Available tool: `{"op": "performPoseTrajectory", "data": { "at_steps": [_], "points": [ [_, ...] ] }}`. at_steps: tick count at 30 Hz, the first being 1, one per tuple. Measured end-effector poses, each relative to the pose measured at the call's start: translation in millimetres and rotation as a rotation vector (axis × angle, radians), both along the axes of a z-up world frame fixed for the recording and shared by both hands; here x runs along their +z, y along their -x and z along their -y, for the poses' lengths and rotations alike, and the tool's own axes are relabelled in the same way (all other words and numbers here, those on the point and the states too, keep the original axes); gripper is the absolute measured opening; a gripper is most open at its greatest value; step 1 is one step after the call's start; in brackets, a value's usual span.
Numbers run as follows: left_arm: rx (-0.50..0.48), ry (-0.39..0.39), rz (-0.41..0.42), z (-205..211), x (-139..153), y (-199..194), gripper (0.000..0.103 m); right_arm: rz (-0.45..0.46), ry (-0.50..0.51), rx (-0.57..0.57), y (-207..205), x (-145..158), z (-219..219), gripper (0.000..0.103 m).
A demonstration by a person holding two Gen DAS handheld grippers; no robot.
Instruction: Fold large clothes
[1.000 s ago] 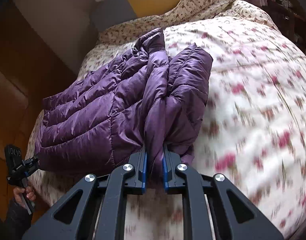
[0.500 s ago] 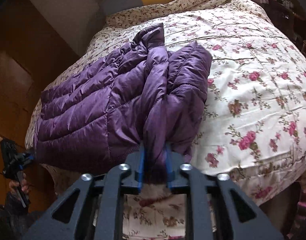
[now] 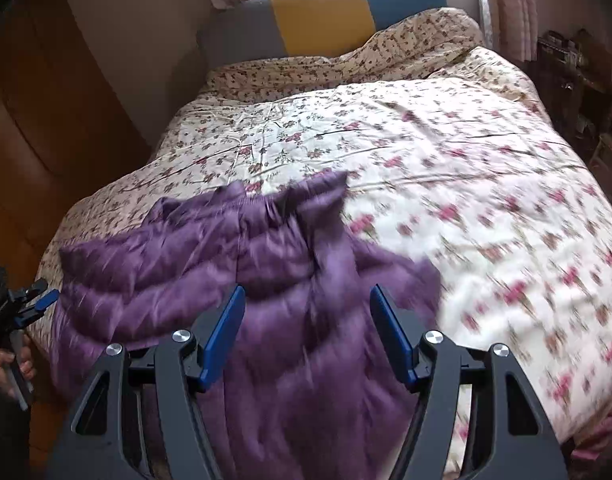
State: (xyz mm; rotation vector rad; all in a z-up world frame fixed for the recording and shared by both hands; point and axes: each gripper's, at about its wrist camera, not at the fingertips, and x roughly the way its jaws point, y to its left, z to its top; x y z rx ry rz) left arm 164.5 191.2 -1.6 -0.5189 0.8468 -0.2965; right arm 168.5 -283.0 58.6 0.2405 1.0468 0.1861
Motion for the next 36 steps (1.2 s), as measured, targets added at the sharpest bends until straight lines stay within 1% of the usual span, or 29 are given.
{"op": "performPoseTrajectory", "data": {
  "at_steps": [2,5,6,7,8,9,10,11,12,13,14,15,18,20,24,25,28,32,36],
  "points": [
    [0.001,-0.007,-0.001,4.3,-3.5,-12.5,0.077,-0.017,0.019,-0.008,-25.7,-12.9,-9.0,0.065],
    [0.003,-0.003,-0.015,7.5,-8.8,-23.5,0.076,-0.037,0.026,-0.016,-52.6,-27.7,-15.8,0.065],
    [-0.001,-0.002,-0.016,8.1,-9.4,-27.1,0.071,-0.042,0.027,-0.016,-57.2,-31.6,-16.8,0.062],
    [0.0,-0.018,-0.019,8.7,-9.6,-32.0,0.069,-0.05,0.022,-0.01,-62.7,-35.8,-18.5,0.058],
    [-0.004,-0.028,-0.019,9.6,-9.9,-34.2,0.065,-0.052,0.02,-0.004,-65.9,-39.0,-19.6,0.047],
    [-0.008,-0.038,-0.021,11.0,-10.3,-36.6,0.055,-0.055,0.027,0.003,-68.8,-41.3,-21.7,0.035],
    [-0.01,-0.06,-0.032,13.2,-11.4,-39.7,0.051,-0.06,0.04,0.009,-70.5,-44.1,-24.0,0.027],
    [-0.015,-0.079,-0.042,15.1,-12.5,-42.4,0.04,-0.062,0.043,0.012,-70.8,-45.6,-25.7,0.013],
    [-0.018,-0.101,-0.044,17.0,-13.1,-44.0,0.031,-0.053,0.054,0.014,-68.6,-45.2,-26.3,0.008],
    [-0.018,-0.119,-0.044,17.7,-13.2,-44.4,0.027,-0.032,0.071,0.007,-64.9,-42.3,-25.9,0.007],
    [-0.018,-0.137,-0.042,18.8,-12.8,-45.0,0.019,-0.008,0.079,-0.004,-61.0,-37.6,-24.6,0.005],
    [-0.019,-0.149,-0.037,20.2,-11.2,-46.0,0.017,0.011,0.082,-0.014,-57.5,-33.3,-23.1,0.005],
    [-0.011,-0.173,-0.026,23.4,-6.2,-51.2,0.014,0.078,0.106,-0.054,-48.9,-18.2,-16.3,0.004],
    [-0.009,-0.2,-0.029,30.4,-4.7,-57.9,0.014,0.093,0.137,-0.075,-48.2,-16.8,-16.3,0.004],
    [0.0,-0.271,-0.085,45.6,-18.1,-80.4,0.014,0.072,0.205,-0.126,-57.1,-34.0,-15.7,0.004],
    [0.011,-0.287,-0.103,47.8,-25.1,-85.9,0.014,0.053,0.216,-0.137,-60.8,-44.5,-15.6,0.004],
    [0.03,-0.31,-0.134,51.4,-43.1,-94.7,0.014,0.036,0.251,-0.127,-66.6,-60.2,-20.1,0.004],
    [0.043,-0.343,-0.118,55.6,-54.5,-92.9,0.014,0.01,0.268,-0.122,-69.7,-83.0,-22.3,0.006],
    [0.063,-0.346,-0.087,59.5,-62.4,-89.0,0.014,0.011,0.25,-0.133,-70.3,-99.9,-19.5,0.007]
  ]
}}
